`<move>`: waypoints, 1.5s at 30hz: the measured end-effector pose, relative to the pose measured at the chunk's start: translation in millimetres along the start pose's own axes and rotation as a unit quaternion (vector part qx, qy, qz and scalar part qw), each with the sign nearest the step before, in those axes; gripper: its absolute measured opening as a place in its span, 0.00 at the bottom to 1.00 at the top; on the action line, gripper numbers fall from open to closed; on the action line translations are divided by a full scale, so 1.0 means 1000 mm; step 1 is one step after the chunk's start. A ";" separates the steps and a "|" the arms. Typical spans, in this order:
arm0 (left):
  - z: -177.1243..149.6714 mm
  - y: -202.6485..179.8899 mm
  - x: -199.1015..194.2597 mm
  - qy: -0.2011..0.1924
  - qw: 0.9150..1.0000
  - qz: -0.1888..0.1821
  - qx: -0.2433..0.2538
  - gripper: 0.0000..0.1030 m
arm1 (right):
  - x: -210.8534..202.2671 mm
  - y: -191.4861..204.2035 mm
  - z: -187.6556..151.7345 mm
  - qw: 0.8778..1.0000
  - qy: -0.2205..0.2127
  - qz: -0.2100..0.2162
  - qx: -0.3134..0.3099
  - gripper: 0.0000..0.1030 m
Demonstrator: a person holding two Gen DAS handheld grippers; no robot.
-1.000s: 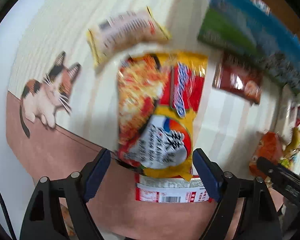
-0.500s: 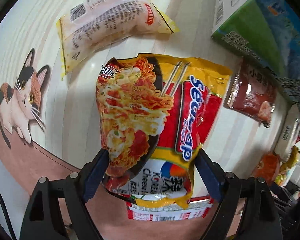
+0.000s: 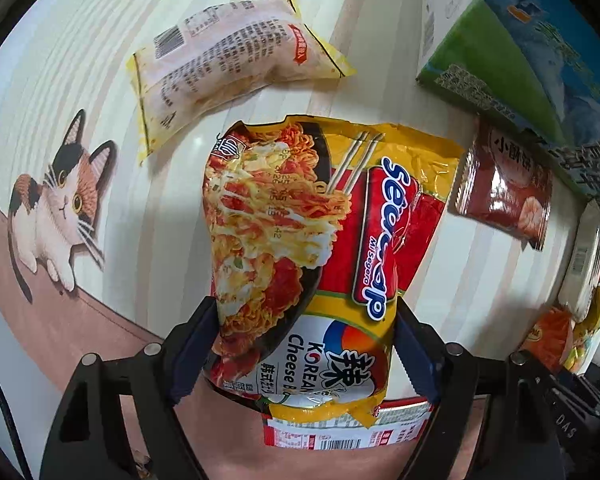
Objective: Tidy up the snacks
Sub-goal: 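Grasp the yellow noodle pack with left tool while right tool grasps orange chip bag, then lower both packs into the box and open both tools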
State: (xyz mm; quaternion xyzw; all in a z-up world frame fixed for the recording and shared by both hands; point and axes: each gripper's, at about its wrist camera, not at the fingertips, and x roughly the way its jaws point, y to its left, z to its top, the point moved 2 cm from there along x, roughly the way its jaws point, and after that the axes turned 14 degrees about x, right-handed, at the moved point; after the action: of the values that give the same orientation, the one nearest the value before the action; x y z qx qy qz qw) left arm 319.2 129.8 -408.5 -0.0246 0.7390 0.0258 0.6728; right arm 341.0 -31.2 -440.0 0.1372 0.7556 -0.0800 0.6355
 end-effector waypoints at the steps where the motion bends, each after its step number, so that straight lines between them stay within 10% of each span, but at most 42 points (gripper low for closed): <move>1: -0.005 -0.001 -0.004 -0.003 1.000 0.001 0.001 0.77 | 0.000 -0.001 -0.002 1.000 -0.001 0.002 -0.001 0.52; 17: -0.054 -0.051 -0.170 -0.135 0.988 -0.050 0.062 0.77 | -0.099 0.002 -0.026 0.993 -0.047 0.101 -0.024 0.49; 28: 0.095 -0.103 -0.254 -0.183 0.977 -0.031 0.107 0.77 | -0.232 -0.027 0.076 0.981 -0.138 0.132 -0.019 0.49; 36: 0.211 -0.113 -0.205 -0.108 0.988 0.017 0.113 0.77 | -0.219 -0.019 0.199 0.989 -0.130 0.072 -0.017 0.50; 45: 0.261 -0.128 -0.141 -0.041 0.988 0.072 0.128 0.77 | -0.187 -0.016 0.263 0.993 -0.116 0.010 -0.035 0.50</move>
State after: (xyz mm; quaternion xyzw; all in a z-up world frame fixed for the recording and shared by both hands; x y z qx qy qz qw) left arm 600.5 20.9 -293.2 0.1158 0.7081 -0.0194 0.6963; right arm 611.9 -143.9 -304.0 0.1119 0.6775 -0.0627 0.7242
